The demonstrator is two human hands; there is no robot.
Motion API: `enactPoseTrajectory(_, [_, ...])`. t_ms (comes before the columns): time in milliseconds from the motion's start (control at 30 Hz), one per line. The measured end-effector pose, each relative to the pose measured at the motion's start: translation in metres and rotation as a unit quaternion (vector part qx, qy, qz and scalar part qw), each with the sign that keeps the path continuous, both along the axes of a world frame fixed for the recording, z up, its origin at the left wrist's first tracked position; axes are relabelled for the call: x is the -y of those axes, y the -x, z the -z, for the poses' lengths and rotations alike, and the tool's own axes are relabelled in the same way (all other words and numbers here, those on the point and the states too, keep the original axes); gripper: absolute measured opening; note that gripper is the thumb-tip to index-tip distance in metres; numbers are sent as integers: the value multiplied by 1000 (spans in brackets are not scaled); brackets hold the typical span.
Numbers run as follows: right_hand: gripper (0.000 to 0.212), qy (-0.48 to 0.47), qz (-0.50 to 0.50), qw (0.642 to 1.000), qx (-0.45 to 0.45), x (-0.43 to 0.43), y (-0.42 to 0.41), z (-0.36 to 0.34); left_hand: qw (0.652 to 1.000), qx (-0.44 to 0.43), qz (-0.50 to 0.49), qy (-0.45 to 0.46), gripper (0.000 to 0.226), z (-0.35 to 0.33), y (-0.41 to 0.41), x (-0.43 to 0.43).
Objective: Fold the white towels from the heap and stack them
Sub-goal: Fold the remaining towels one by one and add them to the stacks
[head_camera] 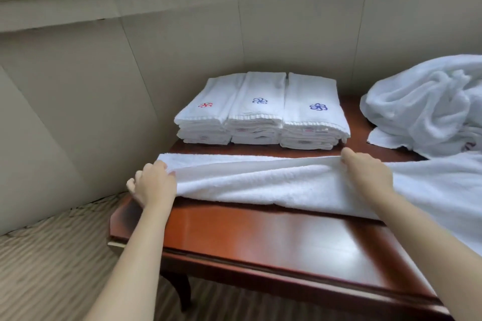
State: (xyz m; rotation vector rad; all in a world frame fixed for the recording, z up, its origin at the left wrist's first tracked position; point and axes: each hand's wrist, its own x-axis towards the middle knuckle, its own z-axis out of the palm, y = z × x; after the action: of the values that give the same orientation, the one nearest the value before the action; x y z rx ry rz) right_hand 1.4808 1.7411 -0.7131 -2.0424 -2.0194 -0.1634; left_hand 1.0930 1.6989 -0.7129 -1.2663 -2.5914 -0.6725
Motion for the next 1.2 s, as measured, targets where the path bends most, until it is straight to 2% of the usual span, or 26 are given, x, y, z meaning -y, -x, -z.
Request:
enactPoseTrajectory(100, [9,-1,25,999,35,-12,-4,15,998,53,-23,-13,40,6,19,-3])
enactPoseTrajectory(200, [10,-6,52,998,25,-22,0,19,977,196,-6,-89,51,14,31,-5])
enactPoseTrajectory(300, [14,-47,61,996,32,-20,17,16,946,282,-24,-159,35,18,36,-6])
enactPoseTrajectory(433, [34,-35,-60,994,80,-16,80,13,950,271,-54,-145,22,17,35,-9])
enactPoseTrajectory(533, [42,-35,-185,982,28,-25,131,14,953,266,-75,-126,14,17,33,-12])
enactPoseTrajectory(600, [36,-5,-231,973,-14,-34,156,12,957,253,-81,-117,16,18,35,-12])
enactPoseTrajectory(700, [25,58,-238,965,-87,-44,173,11,961,246,-84,-99,16,19,40,-13])
enactPoseTrajectory(767, [21,63,-230,965,-107,-47,174,12,963,245,-82,-83,23,19,42,-15])
enactPoseTrajectory(833, [18,44,-225,968,-98,-46,174,13,962,248,-80,-75,25,19,43,-18])
enactPoseTrajectory(933, [8,3,-222,974,-37,-48,177,11,964,244,-80,-75,25,19,43,-20])
enactPoseTrajectory(1000, [14,-8,-204,979,-26,-50,180,6,965,235,-79,-88,22,19,42,-21])
enactPoseTrajectory(1133, [11,-21,-204,977,-51,-53,182,11,967,218,-80,-102,19,20,44,-20])
enactPoseTrajectory(1200, [12,-20,-210,973,-97,-52,179,17,966,221,-85,-105,21,19,46,-21])
